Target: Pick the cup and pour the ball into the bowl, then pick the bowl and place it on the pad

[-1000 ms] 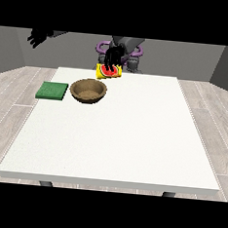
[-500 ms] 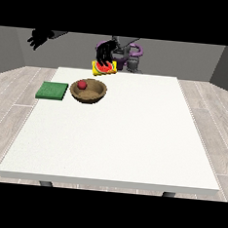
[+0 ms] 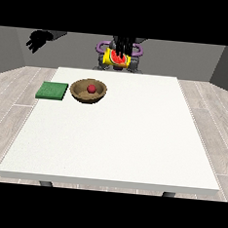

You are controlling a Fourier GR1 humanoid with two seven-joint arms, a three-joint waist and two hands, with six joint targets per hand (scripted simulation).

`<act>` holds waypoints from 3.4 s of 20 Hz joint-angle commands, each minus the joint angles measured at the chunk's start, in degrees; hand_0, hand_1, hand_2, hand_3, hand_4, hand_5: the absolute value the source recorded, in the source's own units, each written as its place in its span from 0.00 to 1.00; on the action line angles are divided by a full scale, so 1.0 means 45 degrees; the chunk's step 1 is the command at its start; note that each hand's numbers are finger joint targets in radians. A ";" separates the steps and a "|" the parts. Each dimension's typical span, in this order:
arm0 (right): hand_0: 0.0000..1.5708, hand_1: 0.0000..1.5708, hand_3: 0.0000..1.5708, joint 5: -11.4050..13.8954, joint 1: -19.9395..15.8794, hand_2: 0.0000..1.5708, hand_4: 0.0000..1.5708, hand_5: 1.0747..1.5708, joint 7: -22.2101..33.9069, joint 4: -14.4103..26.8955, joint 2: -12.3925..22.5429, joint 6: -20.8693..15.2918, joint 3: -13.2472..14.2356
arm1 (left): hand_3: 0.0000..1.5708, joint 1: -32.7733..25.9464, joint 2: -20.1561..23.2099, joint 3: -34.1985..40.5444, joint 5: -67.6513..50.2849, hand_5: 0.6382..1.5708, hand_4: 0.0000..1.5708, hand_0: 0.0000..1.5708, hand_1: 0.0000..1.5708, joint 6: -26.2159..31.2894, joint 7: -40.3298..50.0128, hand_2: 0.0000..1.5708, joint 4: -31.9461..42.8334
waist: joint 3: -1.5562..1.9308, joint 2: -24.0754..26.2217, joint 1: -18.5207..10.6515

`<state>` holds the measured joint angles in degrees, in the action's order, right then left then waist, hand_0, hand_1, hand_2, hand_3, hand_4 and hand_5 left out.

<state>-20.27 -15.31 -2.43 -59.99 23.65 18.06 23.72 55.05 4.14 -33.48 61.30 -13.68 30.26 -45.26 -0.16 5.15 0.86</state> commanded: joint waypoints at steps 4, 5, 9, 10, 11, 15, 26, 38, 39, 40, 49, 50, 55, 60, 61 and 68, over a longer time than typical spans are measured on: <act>0.00 0.00 0.00 0.0098 0.0039 0.00 0.50 0.97 -0.0072 -0.0042 -0.0340 -0.0831 0.0164 | 0.00 -0.0718 0.0489 0.4922 -0.5687 0.98 0.75 0.00 0.00 -0.1548 -0.2409 0.00 -0.2852 | -0.0160 -0.0140 -0.1586; 0.00 0.00 0.00 0.0123 -0.0007 0.00 0.50 0.97 -0.0067 -0.0045 -0.0248 -0.0869 0.0198 | 0.00 -0.0531 0.0478 0.5758 -0.6634 0.99 0.74 0.00 0.00 -0.1360 -0.2493 0.00 -0.3128 | -0.0159 -0.0345 -0.1575; 0.00 0.00 0.00 0.0378 0.0474 0.00 0.49 0.97 -0.0274 0.0147 -0.0674 -0.1399 0.0180 | 0.00 -0.0973 0.0639 0.8041 -1.0227 1.00 0.68 0.00 0.00 0.0223 -0.3674 0.00 -0.4301 | -0.0115 -0.0547 -0.2303; 0.00 0.00 0.00 0.0289 0.0388 0.00 0.49 0.97 -0.0371 0.0338 -0.0818 -0.1397 0.0222 | 0.00 -0.0551 0.0937 0.8555 -1.1068 1.00 0.67 0.00 0.00 0.1135 -0.3748 0.00 -0.4528 | -0.0070 -0.0717 -0.2647; 0.00 0.00 0.00 0.0218 0.0345 0.00 0.50 0.98 -0.0495 0.0259 -0.1181 -0.1564 0.0188 | 0.00 -0.0805 0.1175 0.8935 -1.1756 1.00 0.67 0.00 0.00 0.1726 -0.4266 0.00 -0.4545 | -0.0055 -0.1114 -0.2646; 0.00 0.00 0.00 0.0283 0.0376 0.00 0.46 0.99 -0.1443 0.0588 -0.1534 -0.2042 0.0467 | 0.00 -0.0862 0.2329 1.0372 -1.4037 0.99 0.67 0.00 0.00 0.4265 -0.4742 0.00 -0.4658 | 0.0013 -0.1961 -0.3183; 0.00 0.00 0.00 0.0654 -0.1297 0.00 0.39 0.97 -0.2803 0.3173 -0.2091 -0.2104 -0.0091 | 0.00 -0.1827 0.4894 1.2010 -1.5949 0.98 0.63 0.00 0.00 0.6642 -0.4513 0.00 -0.4910 | 0.0043 -0.2765 -0.2717; 0.00 0.00 0.00 0.1132 -0.2050 0.00 0.30 0.95 -0.6059 0.6126 -0.2333 -0.1816 -0.0113 | 0.00 -0.2134 0.5631 1.2298 -1.6830 0.96 0.65 0.00 0.00 0.6603 -0.3624 0.00 -0.6676 | 0.0054 -0.3947 -0.2807; 0.00 0.00 0.00 0.1029 -0.2065 0.00 0.30 0.96 -0.5965 0.5766 -0.2144 -0.1398 -0.0174 | 0.00 -0.2090 0.6491 1.3062 -1.7271 0.96 0.65 0.00 0.00 0.7234 -0.3920 0.00 -0.5782 | 0.0046 -0.4213 -0.2380; 0.00 0.00 0.00 0.1101 -0.2056 0.00 0.30 0.95 -0.5634 0.5827 -0.2152 -0.1867 -0.0179 | 0.00 -0.2710 0.6270 1.2807 -1.7081 0.97 0.64 0.00 0.00 0.7412 -0.4257 0.00 -0.6006 | 0.0042 -0.4006 -0.2558; 0.00 0.00 0.00 0.1141 -0.2960 0.00 0.30 0.96 -0.5438 0.5739 -0.2586 -0.2524 -0.0315 | 0.00 -0.2216 0.6806 1.2966 -1.7529 0.97 0.65 0.00 0.00 0.7475 -0.3686 0.00 -0.6175 | 0.0043 -0.4075 -0.2634; 0.00 0.00 0.00 0.1150 -0.2864 0.00 0.30 0.95 -0.5639 0.5789 -0.2996 -0.2991 -0.0273 | 0.00 -0.2342 0.6904 1.3005 -1.7751 0.97 0.65 0.00 0.00 0.7712 -0.3441 0.00 -0.6184 | 0.0044 -0.3898 -0.3026; 0.94 0.94 0.29 0.1466 -0.1694 1.00 0.40 0.84 -0.4595 0.6350 -0.2220 -0.3955 -0.0018 | 0.00 -0.1858 0.7379 1.3482 -1.8086 0.96 0.65 0.00 0.00 0.7787 -0.3767 0.00 -0.6407 | 0.0051 -0.5014 -0.3071; 1.00 1.00 1.00 0.2332 -0.0914 1.00 0.58 0.85 -0.3843 0.5547 -0.0992 -0.4827 -0.0334 | 0.00 -0.2145 0.7219 1.3607 -1.8251 0.95 0.68 0.00 0.00 0.7720 -0.3781 0.00 -0.6464 | 0.0025 -0.5059 -0.3063; 1.00 1.00 0.98 0.2557 -0.0709 1.00 0.59 0.88 -0.4006 0.5332 -0.1363 -0.5187 -0.0566 | 0.00 -0.2119 0.7198 1.3576 -1.8390 0.94 0.70 0.00 0.00 0.7895 -0.3785 0.00 -0.6458 | 0.0023 -0.5115 -0.3088; 1.00 1.00 0.79 0.3351 -0.1159 1.00 0.64 0.95 -0.1195 0.3483 -0.0080 -0.6177 -0.1352 | 0.00 -0.2596 0.7778 1.4000 -1.8443 0.95 0.76 0.00 0.00 0.8310 -0.3811 0.00 -0.5237 | -0.0020 -0.4004 -0.2475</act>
<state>-8.71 -21.59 -14.21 -45.23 15.10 -5.94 16.98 43.62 36.91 27.94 -21.23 22.44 13.38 -71.99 -1.02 -12.83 -13.66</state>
